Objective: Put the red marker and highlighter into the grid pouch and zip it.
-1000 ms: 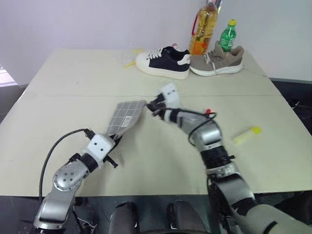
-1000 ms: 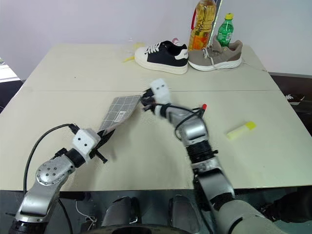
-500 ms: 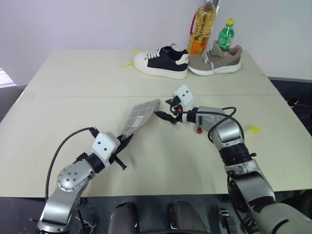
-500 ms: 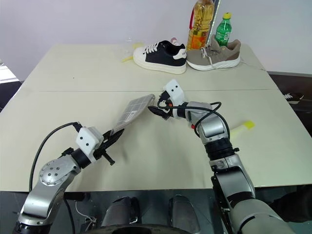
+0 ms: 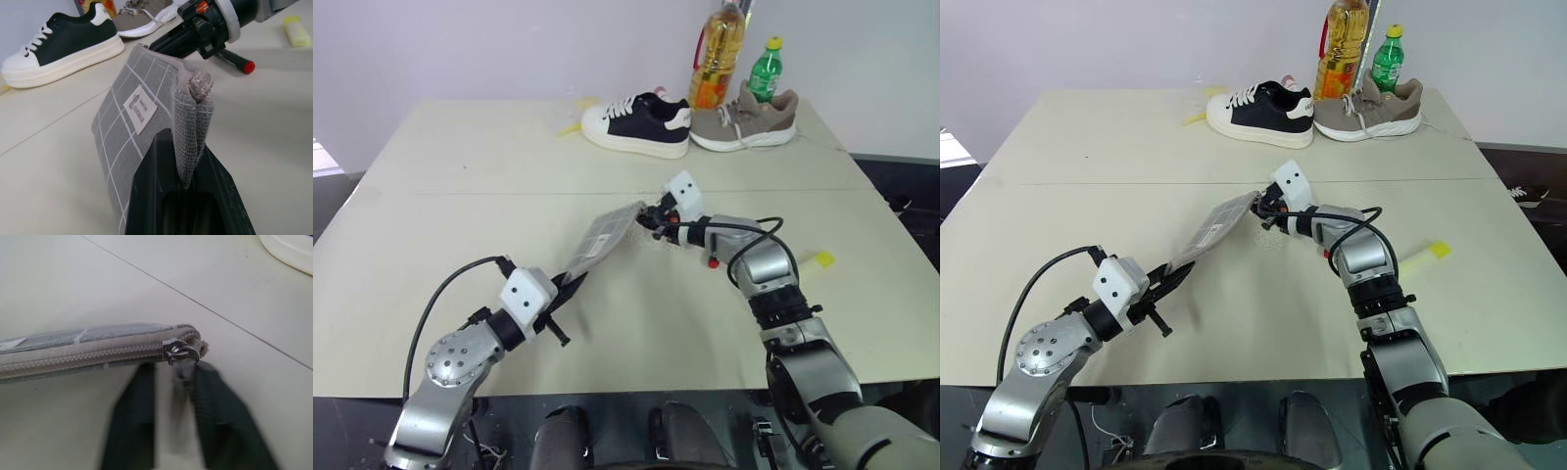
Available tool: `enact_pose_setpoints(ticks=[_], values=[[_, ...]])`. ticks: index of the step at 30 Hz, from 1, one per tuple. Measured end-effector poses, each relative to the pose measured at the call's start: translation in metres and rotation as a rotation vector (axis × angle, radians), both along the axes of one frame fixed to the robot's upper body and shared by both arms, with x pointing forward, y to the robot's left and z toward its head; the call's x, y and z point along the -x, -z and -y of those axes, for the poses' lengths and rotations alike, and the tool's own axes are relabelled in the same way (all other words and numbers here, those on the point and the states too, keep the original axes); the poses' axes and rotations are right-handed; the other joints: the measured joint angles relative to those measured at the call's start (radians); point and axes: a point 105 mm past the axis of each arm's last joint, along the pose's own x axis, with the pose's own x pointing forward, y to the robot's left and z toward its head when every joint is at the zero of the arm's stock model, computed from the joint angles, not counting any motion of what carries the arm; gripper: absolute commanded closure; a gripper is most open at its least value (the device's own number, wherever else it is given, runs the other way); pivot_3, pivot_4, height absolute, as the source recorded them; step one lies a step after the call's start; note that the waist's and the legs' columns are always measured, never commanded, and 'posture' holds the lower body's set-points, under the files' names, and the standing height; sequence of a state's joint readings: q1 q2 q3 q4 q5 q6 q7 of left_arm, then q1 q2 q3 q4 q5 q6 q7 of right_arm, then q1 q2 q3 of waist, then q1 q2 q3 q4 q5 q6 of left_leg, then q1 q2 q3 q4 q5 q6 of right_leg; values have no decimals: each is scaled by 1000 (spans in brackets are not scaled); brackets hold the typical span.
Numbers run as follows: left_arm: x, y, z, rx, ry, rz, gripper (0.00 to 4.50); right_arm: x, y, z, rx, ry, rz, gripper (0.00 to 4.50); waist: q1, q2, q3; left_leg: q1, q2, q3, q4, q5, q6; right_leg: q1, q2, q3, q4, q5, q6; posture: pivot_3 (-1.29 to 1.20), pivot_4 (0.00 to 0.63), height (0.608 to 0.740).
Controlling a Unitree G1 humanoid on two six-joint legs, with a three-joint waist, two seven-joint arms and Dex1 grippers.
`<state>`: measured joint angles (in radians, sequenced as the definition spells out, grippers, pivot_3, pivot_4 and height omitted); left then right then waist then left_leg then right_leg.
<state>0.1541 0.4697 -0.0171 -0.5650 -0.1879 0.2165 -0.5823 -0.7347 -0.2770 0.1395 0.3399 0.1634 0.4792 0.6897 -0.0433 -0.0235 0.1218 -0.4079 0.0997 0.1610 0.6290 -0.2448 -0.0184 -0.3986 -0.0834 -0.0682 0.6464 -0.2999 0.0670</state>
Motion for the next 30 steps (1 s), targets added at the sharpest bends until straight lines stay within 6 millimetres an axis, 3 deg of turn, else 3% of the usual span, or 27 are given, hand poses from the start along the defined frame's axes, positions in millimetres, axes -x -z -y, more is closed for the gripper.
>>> enact_pose_setpoints(ticks=[7, 13, 18, 25, 30], values=[[-1, 1, -1, 6, -17, 0, 4500, 3, -1, 2, 45, -26, 18, 4474, 1, 0, 0, 0, 0, 0, 0, 0, 0, 0, 0, 0, 0, 0, 0, 0, 150, 713], [-10, 0, 6, 48, -27, 4, 4500, 25, -10, -5, 194, -169, 103, 4474, 2, 1, 0, 0, 0, 0, 0, 0, 0, 0, 0, 0, -1, 0, 0, 0, 150, 713], [-26, 7, 21, 62, -23, -13, 4500, 43, -8, -8, 265, -265, 129, 4474, 4, 1, 0, 0, -1, 0, 0, 0, 0, 0, 0, 0, -1, 0, 0, 0, 150, 713], [-50, 11, 48, 94, -19, -14, 4500, 52, -14, -6, 346, -320, 174, 4474, 7, 0, 0, 0, -2, 0, 1, 0, 0, 1, 0, 0, -1, 0, 0, 0, 150, 713], [-70, 7, 60, 102, -31, 25, 4500, 63, -20, -2, 400, -387, 193, 4474, 10, 0, 0, 0, -2, 0, 1, 0, 0, 1, 0, 0, -1, 0, 0, 0, 150, 713]])
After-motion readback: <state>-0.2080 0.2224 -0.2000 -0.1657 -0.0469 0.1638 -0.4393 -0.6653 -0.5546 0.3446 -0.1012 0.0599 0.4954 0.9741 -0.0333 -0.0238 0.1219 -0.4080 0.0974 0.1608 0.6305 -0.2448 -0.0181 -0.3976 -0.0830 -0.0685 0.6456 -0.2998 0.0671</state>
